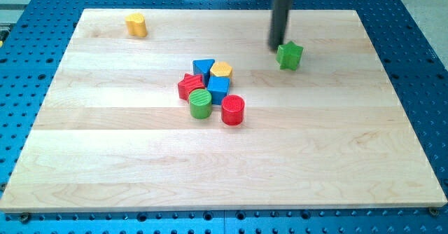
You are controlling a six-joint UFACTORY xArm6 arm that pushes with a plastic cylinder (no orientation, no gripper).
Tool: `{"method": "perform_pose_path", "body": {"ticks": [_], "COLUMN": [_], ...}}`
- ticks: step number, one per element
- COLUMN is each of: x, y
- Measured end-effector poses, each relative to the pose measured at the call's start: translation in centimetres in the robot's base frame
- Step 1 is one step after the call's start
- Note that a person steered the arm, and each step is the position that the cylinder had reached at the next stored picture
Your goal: Move the green star to the top right of the red circle
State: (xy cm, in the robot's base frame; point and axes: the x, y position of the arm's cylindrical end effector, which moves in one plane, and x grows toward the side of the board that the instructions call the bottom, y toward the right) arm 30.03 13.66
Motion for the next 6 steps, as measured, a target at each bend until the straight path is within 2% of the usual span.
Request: {"method": "perform_pose_path", "body": {"ticks": [2,3,4,6], "x": [7.7,6.5,10.2,11.8], "y": [-3.2,6.4,3.8,-5.5]}}
